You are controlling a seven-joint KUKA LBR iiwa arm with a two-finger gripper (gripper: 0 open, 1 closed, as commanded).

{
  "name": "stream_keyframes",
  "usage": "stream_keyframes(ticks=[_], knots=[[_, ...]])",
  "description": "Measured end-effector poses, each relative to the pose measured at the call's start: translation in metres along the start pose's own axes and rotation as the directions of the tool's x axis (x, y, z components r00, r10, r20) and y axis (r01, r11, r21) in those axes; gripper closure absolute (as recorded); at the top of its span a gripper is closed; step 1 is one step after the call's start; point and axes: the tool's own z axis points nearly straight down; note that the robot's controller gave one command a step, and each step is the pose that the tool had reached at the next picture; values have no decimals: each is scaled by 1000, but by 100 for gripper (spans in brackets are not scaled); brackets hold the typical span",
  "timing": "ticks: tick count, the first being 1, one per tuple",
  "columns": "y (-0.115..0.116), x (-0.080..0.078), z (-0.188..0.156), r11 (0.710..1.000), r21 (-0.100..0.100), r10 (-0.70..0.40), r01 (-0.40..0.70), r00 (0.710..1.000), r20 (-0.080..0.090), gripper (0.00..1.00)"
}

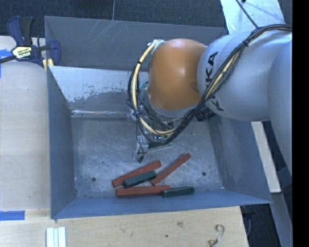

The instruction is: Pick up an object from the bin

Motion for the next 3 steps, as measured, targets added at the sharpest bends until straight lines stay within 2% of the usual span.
stream_keyframes(ticks=[1,2,3], knots=[[-104,-26,96,984,3,-178,178,984,3,0],[-83,-24,61,992,0,-128,128,992,13,0],[-84,-23,63,1000,-1,5,-5,1000,9,0]])
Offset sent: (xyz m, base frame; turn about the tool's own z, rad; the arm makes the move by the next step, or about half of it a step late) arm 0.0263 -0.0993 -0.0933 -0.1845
